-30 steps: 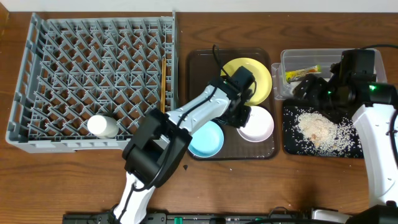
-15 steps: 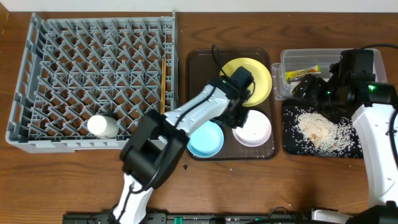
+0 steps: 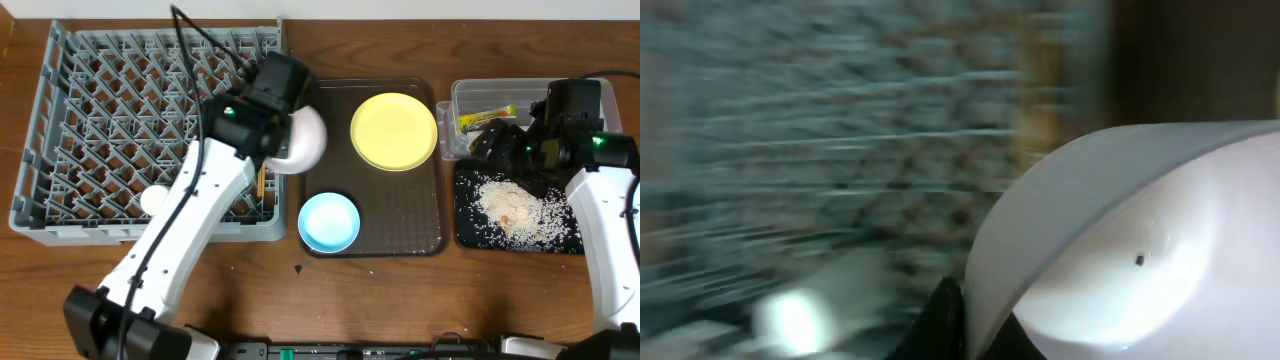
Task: Sort waste into correct bins and load items into the dishwasher
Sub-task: 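Place the white bowl on its side in the dish rack with the left gripper, then grasp the blue bowl on the brown tray with the left gripper, then place the blue bowl on its side in the dish rack with the left gripper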
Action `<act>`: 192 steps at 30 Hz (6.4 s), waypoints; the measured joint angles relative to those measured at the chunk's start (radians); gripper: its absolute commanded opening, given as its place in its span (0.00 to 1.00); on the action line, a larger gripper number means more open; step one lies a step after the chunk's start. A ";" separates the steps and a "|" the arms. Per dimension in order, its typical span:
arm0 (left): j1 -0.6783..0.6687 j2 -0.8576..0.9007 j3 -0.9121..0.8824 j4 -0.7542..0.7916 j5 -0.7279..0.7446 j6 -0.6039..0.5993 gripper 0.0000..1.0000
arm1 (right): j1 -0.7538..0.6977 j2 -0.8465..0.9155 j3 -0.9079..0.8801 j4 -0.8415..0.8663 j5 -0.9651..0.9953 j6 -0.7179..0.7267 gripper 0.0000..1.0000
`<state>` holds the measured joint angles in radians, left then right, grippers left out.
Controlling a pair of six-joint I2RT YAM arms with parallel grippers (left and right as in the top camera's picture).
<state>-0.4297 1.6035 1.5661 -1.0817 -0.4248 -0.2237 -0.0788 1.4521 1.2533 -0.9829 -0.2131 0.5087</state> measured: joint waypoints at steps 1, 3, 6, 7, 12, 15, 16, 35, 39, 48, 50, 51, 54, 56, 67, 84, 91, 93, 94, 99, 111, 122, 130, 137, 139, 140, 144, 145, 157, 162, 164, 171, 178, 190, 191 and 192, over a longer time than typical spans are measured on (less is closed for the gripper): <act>0.005 0.002 0.000 -0.009 -0.081 0.005 0.08 | 0.000 0.000 0.000 0.000 0.000 0.000 0.95; 0.016 0.011 -0.005 -0.012 -0.244 0.018 0.07 | 0.000 0.000 0.000 0.002 0.000 0.000 0.96; 0.037 0.033 -0.017 -0.011 -0.457 0.025 0.08 | 0.000 0.000 0.000 0.002 0.000 0.000 0.96; 0.048 0.045 -0.021 -0.011 -0.520 0.028 0.07 | 0.000 0.000 0.000 0.003 0.000 0.000 0.95; 0.103 0.133 -0.024 -0.006 -0.692 0.041 0.07 | 0.000 0.000 0.000 0.003 0.000 0.000 0.96; 0.133 0.181 -0.033 -0.005 -0.760 0.034 0.08 | 0.000 0.000 0.000 0.003 0.000 0.000 0.95; 0.143 0.196 -0.036 -0.005 -0.782 0.027 0.07 | 0.000 0.000 0.000 0.003 0.000 0.000 0.95; 0.230 0.421 -0.037 0.083 -0.873 -0.072 0.08 | 0.000 0.000 0.000 0.003 0.000 0.000 0.95; 0.225 0.444 -0.037 0.083 -0.902 -0.076 0.09 | 0.000 0.000 0.000 0.003 0.000 0.000 0.96; 0.152 0.452 -0.037 0.076 -0.857 -0.087 0.46 | 0.000 0.000 0.000 0.003 0.000 0.000 0.95; 0.129 0.453 -0.039 0.068 -0.847 -0.090 0.53 | 0.000 0.000 0.000 0.003 0.000 0.000 0.95; 0.117 0.453 -0.039 0.066 -0.839 -0.092 0.57 | 0.000 0.000 0.000 0.003 0.000 0.000 0.95; 0.089 0.452 -0.039 0.061 -0.812 -0.092 0.64 | 0.000 0.000 0.000 0.003 0.001 0.000 0.96; 0.071 0.445 -0.039 0.062 -0.767 -0.089 0.65 | 0.000 0.000 0.000 0.003 0.001 0.000 0.95; 0.002 0.126 -0.011 0.073 -0.079 -0.015 0.35 | 0.000 0.000 0.000 0.000 0.001 0.000 0.95; -0.145 0.128 -0.267 0.226 0.569 -0.095 0.08 | 0.000 0.000 0.000 0.001 0.002 0.000 0.96; -0.224 0.256 -0.302 0.353 0.608 -0.140 0.08 | 0.000 0.000 0.000 0.002 0.003 0.000 0.96; -0.253 0.280 -0.302 0.388 0.633 -0.144 0.08 | 0.000 0.000 0.000 0.002 0.003 0.000 0.96; -0.271 0.291 -0.303 0.415 0.652 -0.146 0.08 | 0.000 0.000 0.000 0.003 0.003 0.000 0.96; -0.341 0.302 -0.301 0.498 0.744 -0.146 0.08 | 0.000 0.000 0.000 0.003 0.003 0.000 0.96; -0.270 0.240 -0.204 0.270 0.699 -0.146 0.56 | 0.000 0.000 0.000 0.000 0.003 0.000 0.96; -0.147 0.299 -0.278 0.332 0.647 -0.116 0.45 | 0.000 0.000 0.000 0.000 0.003 0.000 0.96; -0.163 0.383 -0.284 0.352 0.726 -0.082 0.08 | 0.000 0.000 0.000 0.000 0.003 0.000 0.96; -0.148 0.344 -0.264 0.239 0.722 -0.078 0.08 | 0.000 0.000 0.000 0.000 0.003 0.000 0.96; -0.131 0.295 -0.240 0.186 0.672 -0.078 0.08 | 0.000 0.000 0.000 0.000 0.003 0.000 0.96; -0.115 0.251 -0.223 0.160 0.628 -0.076 0.08 | 0.000 0.000 0.000 0.000 0.003 0.000 0.96; -0.039 0.064 -0.175 0.123 0.397 -0.063 0.07 | 0.000 0.000 0.000 0.000 0.003 0.000 0.96; -0.015 0.022 -0.167 0.118 0.329 -0.055 0.07 | 0.000 0.000 0.000 0.000 0.003 0.000 0.96; 0.296 -0.079 -0.164 0.406 -0.399 0.348 0.07 | 0.000 0.000 0.000 0.001 0.003 0.000 0.97; 0.425 -0.054 -0.165 0.428 -0.458 0.456 0.07 | 0.000 0.000 0.000 0.000 0.003 0.000 0.97; 0.469 -0.040 -0.171 0.443 -0.470 0.468 0.07 | 0.000 0.000 0.000 0.000 0.003 0.000 0.97; 0.558 0.061 -0.197 0.511 -0.483 0.487 0.07 | 0.000 0.000 0.000 0.000 0.003 0.000 0.97; 0.592 0.214 -0.200 0.584 -0.567 0.496 0.08 | 0.000 0.000 0.000 -0.001 0.003 0.000 0.98; 0.600 0.275 -0.201 0.726 -0.735 0.555 0.08 | 0.000 0.000 0.000 0.000 0.003 0.000 0.98; 0.600 0.275 -0.201 0.742 -0.745 0.562 0.08 | 0.000 0.000 0.000 0.000 0.003 0.000 0.98; 0.600 0.275 -0.201 0.754 -0.755 0.568 0.08 | 0.000 0.000 0.000 0.000 0.003 0.000 0.98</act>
<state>0.1703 1.8782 1.3651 -0.3275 -1.1793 0.3447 -0.0788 1.4521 1.2530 -0.9833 -0.2100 0.5083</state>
